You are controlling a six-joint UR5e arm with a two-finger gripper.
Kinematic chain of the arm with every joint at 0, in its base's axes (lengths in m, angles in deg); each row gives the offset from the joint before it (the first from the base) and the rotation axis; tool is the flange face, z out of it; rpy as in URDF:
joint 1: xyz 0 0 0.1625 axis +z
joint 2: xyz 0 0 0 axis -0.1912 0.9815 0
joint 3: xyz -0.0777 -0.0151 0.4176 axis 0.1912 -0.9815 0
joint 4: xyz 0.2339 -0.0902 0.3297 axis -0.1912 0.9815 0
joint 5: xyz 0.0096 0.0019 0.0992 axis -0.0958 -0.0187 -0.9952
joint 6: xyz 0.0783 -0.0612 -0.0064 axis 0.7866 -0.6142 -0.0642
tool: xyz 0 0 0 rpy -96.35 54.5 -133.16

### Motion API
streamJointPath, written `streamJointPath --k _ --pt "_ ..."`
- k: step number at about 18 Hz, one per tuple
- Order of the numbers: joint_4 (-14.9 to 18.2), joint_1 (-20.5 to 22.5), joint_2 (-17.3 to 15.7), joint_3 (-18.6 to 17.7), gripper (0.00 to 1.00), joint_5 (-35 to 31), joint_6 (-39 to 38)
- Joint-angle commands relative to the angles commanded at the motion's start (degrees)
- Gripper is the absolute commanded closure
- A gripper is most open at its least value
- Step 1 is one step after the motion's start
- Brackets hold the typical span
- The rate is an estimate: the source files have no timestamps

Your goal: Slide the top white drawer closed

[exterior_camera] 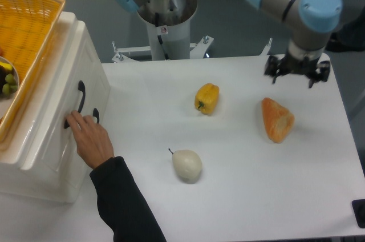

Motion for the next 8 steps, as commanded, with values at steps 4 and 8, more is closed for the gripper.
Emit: streamJointPath --k 4,8 --pt "-0.3 0.0 -0.4 0.3 0.0 1.1 6.9" --pt "-0.3 0.4 -0.6 0.5 0.0 2.4 7.1"
